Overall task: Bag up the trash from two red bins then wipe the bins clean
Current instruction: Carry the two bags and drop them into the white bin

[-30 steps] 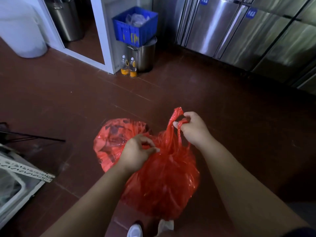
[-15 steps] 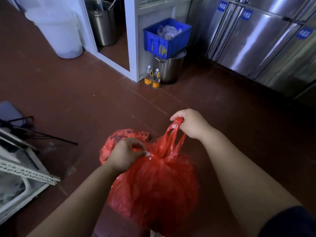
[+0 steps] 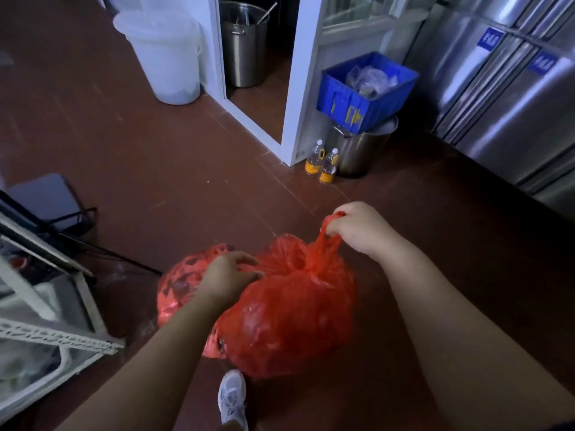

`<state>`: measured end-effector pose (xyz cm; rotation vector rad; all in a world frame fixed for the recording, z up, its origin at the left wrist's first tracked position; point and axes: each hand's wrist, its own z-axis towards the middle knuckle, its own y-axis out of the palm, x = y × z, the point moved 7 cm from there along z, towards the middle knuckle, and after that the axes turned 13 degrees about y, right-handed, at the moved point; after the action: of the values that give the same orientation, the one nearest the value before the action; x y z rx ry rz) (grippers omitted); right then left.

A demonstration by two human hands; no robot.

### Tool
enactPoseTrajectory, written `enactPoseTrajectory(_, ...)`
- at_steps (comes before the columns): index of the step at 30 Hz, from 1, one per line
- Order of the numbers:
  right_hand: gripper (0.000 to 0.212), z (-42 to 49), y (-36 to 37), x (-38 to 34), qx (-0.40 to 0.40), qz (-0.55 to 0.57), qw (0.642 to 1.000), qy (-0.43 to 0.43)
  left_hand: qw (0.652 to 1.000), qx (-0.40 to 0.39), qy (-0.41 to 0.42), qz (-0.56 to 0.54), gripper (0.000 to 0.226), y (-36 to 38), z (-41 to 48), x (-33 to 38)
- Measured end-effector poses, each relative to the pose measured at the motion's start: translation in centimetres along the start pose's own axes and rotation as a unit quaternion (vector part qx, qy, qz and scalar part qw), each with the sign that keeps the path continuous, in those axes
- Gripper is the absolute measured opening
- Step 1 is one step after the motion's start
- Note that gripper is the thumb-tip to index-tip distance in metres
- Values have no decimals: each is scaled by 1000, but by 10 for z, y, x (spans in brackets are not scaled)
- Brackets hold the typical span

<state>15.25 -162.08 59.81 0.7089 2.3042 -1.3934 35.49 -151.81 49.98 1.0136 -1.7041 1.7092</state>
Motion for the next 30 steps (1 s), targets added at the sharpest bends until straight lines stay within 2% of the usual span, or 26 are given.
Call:
enactPoseTrajectory(3, 14, 43, 17, -25, -10, 71, 995, 70, 1000, 6, -15, -1, 26, -31, 46, -23)
enactPoseTrajectory(9, 10, 123, 32, -77, -31, 130, 981, 140, 998, 49, -45, -23, 12, -88, 124, -53)
enactPoseTrajectory(14, 17, 203, 52, -125, -79, 186, 974, 100, 992, 106, -55, -30, 8, -126, 190, -69)
enactPoseTrajectory(17, 19, 260, 56, -159, -64, 201, 975, 68, 989, 132, -66, -14, 5, -150, 243, -78)
enactPoseTrajectory(24, 2, 380, 56, -246, -78, 258, 962, 39, 974, 205, -98, -19, 12, -200, 355, -86)
enactPoseTrajectory(30, 9, 452, 62, -322, -101, 258, 961, 6, 956, 270, -95, -58, 8, -245, 434, -87)
